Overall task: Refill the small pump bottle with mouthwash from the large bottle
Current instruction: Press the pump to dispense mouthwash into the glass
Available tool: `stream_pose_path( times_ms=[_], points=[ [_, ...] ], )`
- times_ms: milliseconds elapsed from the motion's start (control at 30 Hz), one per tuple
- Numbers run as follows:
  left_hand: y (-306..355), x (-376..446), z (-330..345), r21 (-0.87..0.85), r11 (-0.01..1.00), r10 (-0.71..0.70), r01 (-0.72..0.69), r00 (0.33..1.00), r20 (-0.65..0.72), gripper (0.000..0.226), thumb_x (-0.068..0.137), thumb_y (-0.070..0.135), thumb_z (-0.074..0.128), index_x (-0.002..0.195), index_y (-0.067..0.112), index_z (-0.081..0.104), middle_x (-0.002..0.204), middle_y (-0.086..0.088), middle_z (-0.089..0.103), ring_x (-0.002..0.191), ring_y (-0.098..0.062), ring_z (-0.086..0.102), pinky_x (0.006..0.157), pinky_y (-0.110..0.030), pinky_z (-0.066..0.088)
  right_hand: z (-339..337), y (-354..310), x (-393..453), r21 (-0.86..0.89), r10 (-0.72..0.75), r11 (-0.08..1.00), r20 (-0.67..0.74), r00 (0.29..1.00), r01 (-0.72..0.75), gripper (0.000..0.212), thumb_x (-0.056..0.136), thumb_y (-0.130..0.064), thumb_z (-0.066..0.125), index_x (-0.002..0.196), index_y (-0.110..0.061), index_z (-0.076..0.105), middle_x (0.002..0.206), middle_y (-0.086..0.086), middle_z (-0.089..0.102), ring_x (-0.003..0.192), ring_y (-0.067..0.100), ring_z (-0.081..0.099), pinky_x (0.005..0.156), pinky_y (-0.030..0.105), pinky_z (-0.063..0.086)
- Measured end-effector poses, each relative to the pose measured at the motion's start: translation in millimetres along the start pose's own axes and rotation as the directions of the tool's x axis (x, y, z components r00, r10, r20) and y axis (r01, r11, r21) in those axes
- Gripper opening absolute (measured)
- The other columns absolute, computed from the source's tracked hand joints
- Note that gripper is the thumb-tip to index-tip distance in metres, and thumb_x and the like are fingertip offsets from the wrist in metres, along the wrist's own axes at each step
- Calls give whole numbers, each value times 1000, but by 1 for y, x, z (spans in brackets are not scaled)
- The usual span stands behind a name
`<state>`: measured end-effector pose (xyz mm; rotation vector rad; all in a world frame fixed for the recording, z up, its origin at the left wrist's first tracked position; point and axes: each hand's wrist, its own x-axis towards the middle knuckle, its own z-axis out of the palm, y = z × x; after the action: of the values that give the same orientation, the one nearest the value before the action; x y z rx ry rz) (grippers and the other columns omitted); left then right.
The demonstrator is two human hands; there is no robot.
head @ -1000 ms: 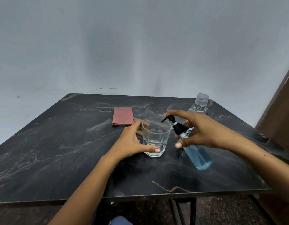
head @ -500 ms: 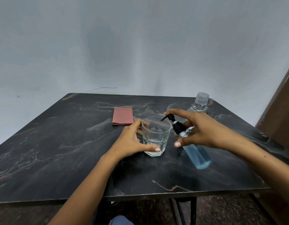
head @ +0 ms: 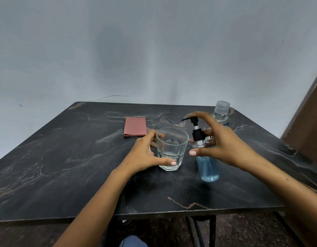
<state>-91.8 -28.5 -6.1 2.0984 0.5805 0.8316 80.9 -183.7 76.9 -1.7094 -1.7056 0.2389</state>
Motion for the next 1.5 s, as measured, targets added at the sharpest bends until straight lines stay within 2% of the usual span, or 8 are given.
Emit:
stream_pose_path(
  times_ms=[167, 467, 567, 800, 933, 1167, 1333, 1500],
  points=[
    [0, 0, 0, -3, 1000, -4, 4, 1000, -5, 78, 42, 61, 86, 108, 40, 52, 109, 19, 64, 97, 2, 62, 70, -19, 52, 21, 10, -11, 125, -14, 991, -244, 970, 46, 82, 68, -16, 84, 127, -44, 34, 106, -7, 68, 93, 0, 67, 74, 7, 50],
    [-1, 0, 0, -8, 1000, -11, 11, 1000, -1, 78, 42, 61, 86, 109, 40, 52, 110, 18, 63, 97, 2, 62, 68, -15, 47, 45, 21, -17, 161, -20, 983, -400, 916, 92, 82, 72, -16, 81, 129, -48, 30, 105, -15, 66, 94, -9, 64, 70, 6, 49],
    [0, 0, 0, -3, 1000, -9, 9, 1000, 2, 79, 42, 61, 86, 110, 39, 52, 111, 16, 63, 98, 1, 62, 69, -16, 48, 50, 24, -16, 130, -36, 987, -411, 911, 97, 85, 73, -16, 81, 132, -48, 29, 106, -23, 65, 97, -9, 63, 73, 7, 49],
    [-1, -2, 1, 0, 1000, -12, 12, 1000, -1, 78, 45, 58, 86, 112, 37, 52, 110, 16, 64, 99, 1, 62, 70, -17, 51, 63, 28, -17, 92, 13, 995, -443, 896, 32, 100, 74, -22, 79, 143, -49, 12, 123, -12, 62, 109, -1, 61, 87, 19, 53],
    [-3, 1, 0, -21, 999, -26, 26, 1000, -11, 78, 45, 56, 86, 113, 37, 54, 109, 16, 66, 98, 2, 63, 70, -14, 47, 65, 32, -17, 145, 90, 989, -428, 899, -30, 83, 73, -31, 78, 136, -39, 24, 112, -21, 63, 102, -7, 61, 86, 10, 49],
    [-7, 10, -6, -42, 996, -84, 82, 995, -45, 73, 45, 44, 92, 107, 39, 53, 108, 16, 65, 96, 4, 63, 70, -5, 47, 67, 29, -5, 73, 118, 993, -415, 902, -96, 71, 75, -26, 78, 132, -18, 36, 121, -1, 63, 110, 14, 59, 84, 14, 40],
    [-11, 29, -14, 21, 991, -128, 129, 991, -42, 81, 48, 34, 94, 117, 21, 54, 108, 6, 67, 102, -11, 63, 89, -28, 51, 73, 25, 21, 27, 171, 984, -406, 898, -175, 63, 80, -22, 75, 131, -11, 40, 116, 10, 64, 107, 26, 59, 85, 28, 44],
    [-18, 50, -21, 1, 987, -160, 160, 984, -76, 62, 49, 22, 95, 97, 29, 56, 98, 9, 68, 98, -12, 66, 88, -28, 53, 82, 25, 54, 19, 228, 970, -421, 878, -243, 54, 84, -19, 71, 128, -7, 41, 113, 15, 64, 106, 33, 59, 81, 31, 43]
  ],
)
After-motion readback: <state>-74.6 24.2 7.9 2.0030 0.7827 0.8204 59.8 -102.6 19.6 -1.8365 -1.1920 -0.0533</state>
